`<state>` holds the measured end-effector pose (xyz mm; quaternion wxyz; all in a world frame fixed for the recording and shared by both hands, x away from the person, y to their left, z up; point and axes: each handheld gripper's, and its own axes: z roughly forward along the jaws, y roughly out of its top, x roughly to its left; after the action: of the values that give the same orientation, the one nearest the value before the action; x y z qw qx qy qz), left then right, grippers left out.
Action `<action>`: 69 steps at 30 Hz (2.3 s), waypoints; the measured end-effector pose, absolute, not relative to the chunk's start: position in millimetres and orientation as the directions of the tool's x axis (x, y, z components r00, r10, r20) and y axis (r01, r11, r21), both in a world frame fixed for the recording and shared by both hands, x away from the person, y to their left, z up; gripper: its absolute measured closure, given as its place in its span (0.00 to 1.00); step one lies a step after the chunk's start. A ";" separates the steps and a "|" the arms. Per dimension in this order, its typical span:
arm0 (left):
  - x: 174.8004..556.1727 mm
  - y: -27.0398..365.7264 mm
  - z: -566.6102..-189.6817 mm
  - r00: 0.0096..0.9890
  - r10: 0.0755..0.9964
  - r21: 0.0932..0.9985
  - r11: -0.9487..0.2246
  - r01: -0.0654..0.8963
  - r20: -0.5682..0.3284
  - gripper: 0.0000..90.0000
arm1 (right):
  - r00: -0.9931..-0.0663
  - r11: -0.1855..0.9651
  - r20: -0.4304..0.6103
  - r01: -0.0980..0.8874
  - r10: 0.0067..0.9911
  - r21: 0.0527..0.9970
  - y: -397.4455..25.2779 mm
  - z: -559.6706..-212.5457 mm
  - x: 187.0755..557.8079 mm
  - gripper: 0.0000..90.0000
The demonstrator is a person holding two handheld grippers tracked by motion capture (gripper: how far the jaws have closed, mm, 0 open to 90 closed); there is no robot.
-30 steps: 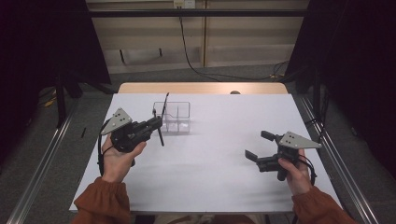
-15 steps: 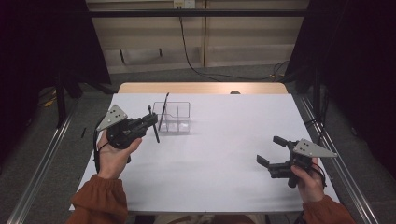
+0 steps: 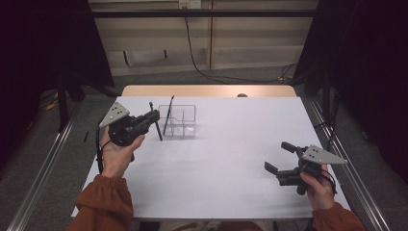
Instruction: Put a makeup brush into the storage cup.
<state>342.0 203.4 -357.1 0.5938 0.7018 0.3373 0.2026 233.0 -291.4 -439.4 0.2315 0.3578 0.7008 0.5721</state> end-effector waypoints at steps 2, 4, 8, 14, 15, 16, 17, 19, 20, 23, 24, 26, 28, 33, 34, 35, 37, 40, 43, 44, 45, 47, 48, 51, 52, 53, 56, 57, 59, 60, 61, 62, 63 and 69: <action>345.4 204.1 -355.0 0.688 0.716 0.970 -0.067 0.234 -0.117 0.93 | -0.637 0.090 0.084 0.236 0.766 0.968 -291.5 -439.4 233.0 0.01; 347.9 204.2 -353.2 0.683 0.721 0.970 -0.060 0.234 -0.121 0.93 | -0.638 0.087 0.086 0.236 0.765 0.968 -291.8 -439.4 233.1 0.01; 354.5 203.4 -350.0 0.678 0.727 0.971 -0.068 0.231 -0.110 0.93 | -0.638 0.087 0.085 0.234 0.765 0.968 -291.9 -439.3 233.1 0.01; 361.7 203.3 -352.3 0.667 0.737 0.969 -0.073 0.235 -0.106 0.93 | -0.640 0.089 0.085 0.235 0.764 0.968 -291.6 -439.6 233.5 0.01; 362.6 203.3 -351.6 0.666 0.738 0.969 -0.073 0.235 -0.106 0.93 | -0.640 0.089 0.085 0.235 0.764 0.968 -291.7 -439.8 233.8 0.01; 363.8 203.4 -350.3 0.665 0.740 0.970 -0.075 0.232 -0.102 0.93 | -0.639 0.088 0.086 0.235 0.764 0.968 -291.8 -439.9 233.8 0.01; 366.0 202.8 -348.5 0.663 0.742 0.971 -0.078 0.228 -0.096 0.93 | -0.640 0.089 0.085 0.234 0.764 0.968 -291.7 -439.8 233.8 0.01; 368.9 201.8 -346.6 0.662 0.743 0.971 -0.072 0.227 -0.100 0.93 | -0.641 0.086 0.088 0.235 0.762 0.968 -291.5 -439.5 233.3 0.01; 371.0 201.6 -345.5 0.662 0.743 0.972 -0.069 0.224 -0.099 0.93 | -0.641 0.086 0.088 0.235 0.762 0.968 -291.5 -439.4 233.2 0.01; 376.5 199.1 -343.6 0.657 0.748 0.973 -0.070 0.221 -0.095 0.93 | -0.641 0.088 0.087 0.237 0.763 0.968 -291.5 -440.0 233.5 0.01; 377.7 198.2 -343.1 0.655 0.750 0.972 -0.073 0.221 -0.093 0.93 | -0.640 0.087 0.088 0.237 0.763 0.968 -291.5 -440.1 233.6 0.00; 381.1 196.1 -340.5 0.656 0.750 0.973 -0.081 0.216 -0.083 0.93 | -0.639 0.087 0.089 0.239 0.764 0.967 -291.6 -440.2 233.5 0.00; 382.3 193.8 -337.5 0.653 0.754 0.974 -0.081 0.210 -0.078 0.93 | -0.640 0.086 0.090 0.239 0.764 0.967 -291.7 -440.1 233.5 0.00; 385.1 186.4 -330.4 0.657 0.751 0.977 -0.084 0.198 -0.069 0.93 | -0.637 0.082 0.093 0.240 0.765 0.967 -291.8 -440.1 233.4 0.00; 386.3 185.3 -329.4 0.658 0.749 0.977 -0.081 0.196 -0.070 0.93 | -0.637 0.081 0.095 0.240 0.765 0.967 -291.7 -440.0 233.3 0.00; 387.4 184.6 -328.6 0.657 0.751 0.978 -0.082 0.193 -0.067 0.93 | -0.637 0.080 0.094 0.238 0.765 0.968 -291.5 -439.9 233.1 0.00; 391.2 182.7 -327.0 0.657 0.751 0.978 -0.082 0.192 -0.066 0.93 | -0.637 0.080 0.094 0.239 0.765 0.968 -291.4 -439.8 232.9 0.00; 396.8 180.8 -326.6 0.650 0.757 0.977 -0.086 0.197 -0.065 0.93 | -0.638 0.081 0.094 0.239 0.764 0.968 -291.5 -440.0 233.3 0.00; 402.3 180.3 -326.5 0.643 0.763 0.976 -0.085 0.202 -0.066 0.93 | -0.640 0.082 0.093 0.239 0.763 0.968 -291.1 -440.1 233.3 0.00; 403.7 180.2 -326.5 0.641 0.764 0.975 -0.082 0.205 -0.070 0.93 | -0.642 0.083 0.092 0.238 0.762 0.968 -290.9 -440.1 233.2 0.00; 405.6 180.2 -326.5 0.639 0.766 0.975 -0.078 0.207 -0.074 0.93 | -0.642 0.083 0.092 0.237 0.761 0.968 -290.8 -440.0 233.1 0.00; 408.4 179.7 -326.6 0.635 0.768 0.975 -0.067 0.210 -0.084 0.93 | -0.643 0.083 0.092 0.237 0.760 0.968 -290.8 -439.8 232.8 0.00; 409.1 179.7 -326.6 0.635 0.768 0.975 -0.070 0.210 -0.082 0.93 | -0.642 0.083 0.093 0.238 0.761 0.968 -290.9 -439.8 232.7 0.00; 411.0 178.8 -326.7 0.632 0.772 0.974 -0.082 0.212 -0.073 0.93 | -0.648 0.084 0.089 0.232 0.756 0.969 -290.9 -439.5 232.4 0.00; 412.0 179.2 -326.5 0.631 0.772 0.975 -0.079 0.209 -0.073 0.93 | -0.647 0.084 0.089 0.232 0.757 0.969 -290.8 -439.5 232.2 0.00; 412.7 179.7 -326.6 0.628 0.774 0.974 -0.075 0.213 -0.078 0.93 | -0.648 0.085 0.089 0.233 0.756 0.969 -290.7 -439.6 232.2 0.00; 416.7 180.1 -328.3 0.621 0.780 0.974 -0.079 0.211 -0.071 0.93 | -0.648 0.084 0.091 0.233 0.756 0.969 -290.8 -439.6 232.3 0.00; 418.3 179.9 -329.4 0.617 0.785 0.973 -0.086 0.213 -0.066 0.93 | -0.648 0.083 0.092 0.234 0.756 0.969 -290.9 -439.6 232.2 0.00; 421.4 179.4 -332.8 0.613 0.788 0.973 -0.091 0.213 -0.060 0.93 | -0.648 0.083 0.092 0.234 0.756 0.969 -290.9 -439.6 232.2 0.00; 422.9 178.8 -335.1 0.608 0.791 0.972 -0.092 0.218 -0.062 0.93 | -0.649 0.084 0.091 0.234 0.755 0.969 -290.9 -439.6 232.3 0.00; 424.3 178.4 -336.8 0.608 0.792 0.971 -0.098 0.219 -0.058 0.93 | -0.651 0.083 0.093 0.235 0.753 0.968 -290.8 -439.7 232.2 0.00; 425.3 177.8 -338.2 0.608 0.792 0.970 -0.097 0.222 -0.060 0.93 | -0.652 0.084 0.094 0.236 0.752 0.968 -290.7 -439.8 232.3 0.00; 425.8 177.2 -339.1 0.609 0.791 0.970 -0.098 0.223 -0.060 0.93 | -0.652 0.084 0.095 0.238 0.752 0.968 -290.6 -439.9 232.2 0.00; 426.4 174.2 -342.5 0.613 0.788 0.966 -0.111 0.235 -0.058 0.93 | -0.650 0.086 0.093 0.237 0.754 0.968 -290.6 -440.1 232.2 0.00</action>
<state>426.4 174.2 -342.5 0.5587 0.7032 0.3636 0.2473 232.2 -290.6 -440.1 0.2241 0.3531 0.7019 0.5766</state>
